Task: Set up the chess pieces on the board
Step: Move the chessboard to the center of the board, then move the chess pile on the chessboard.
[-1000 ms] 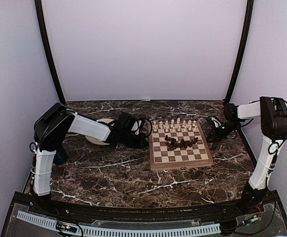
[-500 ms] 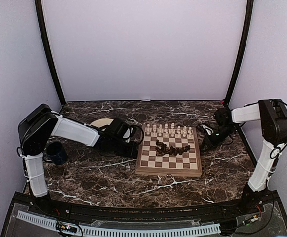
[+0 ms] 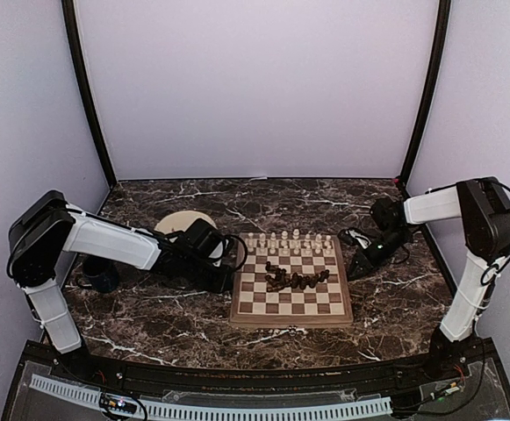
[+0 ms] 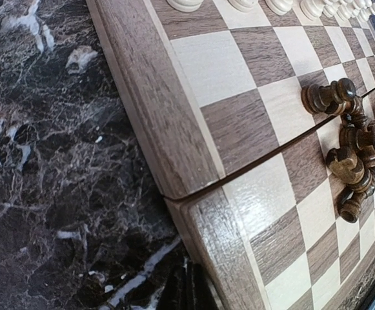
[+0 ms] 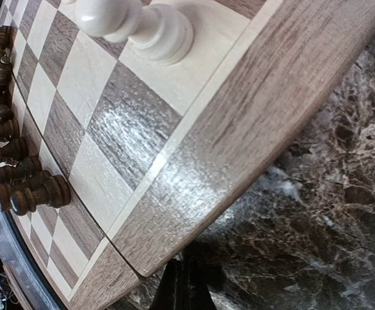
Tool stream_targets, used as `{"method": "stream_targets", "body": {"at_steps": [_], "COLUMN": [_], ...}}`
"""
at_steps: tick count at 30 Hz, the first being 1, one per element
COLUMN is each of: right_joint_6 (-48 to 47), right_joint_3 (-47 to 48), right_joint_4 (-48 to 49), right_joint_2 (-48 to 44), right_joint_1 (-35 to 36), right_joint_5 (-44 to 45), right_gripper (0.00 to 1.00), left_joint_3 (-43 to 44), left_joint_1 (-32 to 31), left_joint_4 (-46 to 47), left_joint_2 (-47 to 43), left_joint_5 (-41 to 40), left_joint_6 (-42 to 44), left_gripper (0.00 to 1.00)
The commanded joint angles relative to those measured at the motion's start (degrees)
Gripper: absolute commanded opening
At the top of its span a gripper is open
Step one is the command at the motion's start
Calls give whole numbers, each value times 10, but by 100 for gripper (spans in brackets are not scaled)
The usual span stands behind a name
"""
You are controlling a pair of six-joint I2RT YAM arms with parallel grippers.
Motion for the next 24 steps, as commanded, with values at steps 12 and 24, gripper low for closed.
{"method": "stream_targets", "body": {"at_steps": [12,24], "right_joint_6": [8,-67], "right_joint_3": [5,-30], "right_joint_4": [0,96], "right_joint_2": [-109,-325], "right_joint_1": [-58,-65], "right_joint_5": [69,-60], "right_gripper": [3,29], "left_joint_3": [16,138], "left_joint_1": [-15,-20], "left_joint_4": [-84,-76], "left_joint_2": [-120,-94], "left_joint_5": [-65,121], "left_joint_6": [99,296], "left_gripper": [33,37]}}
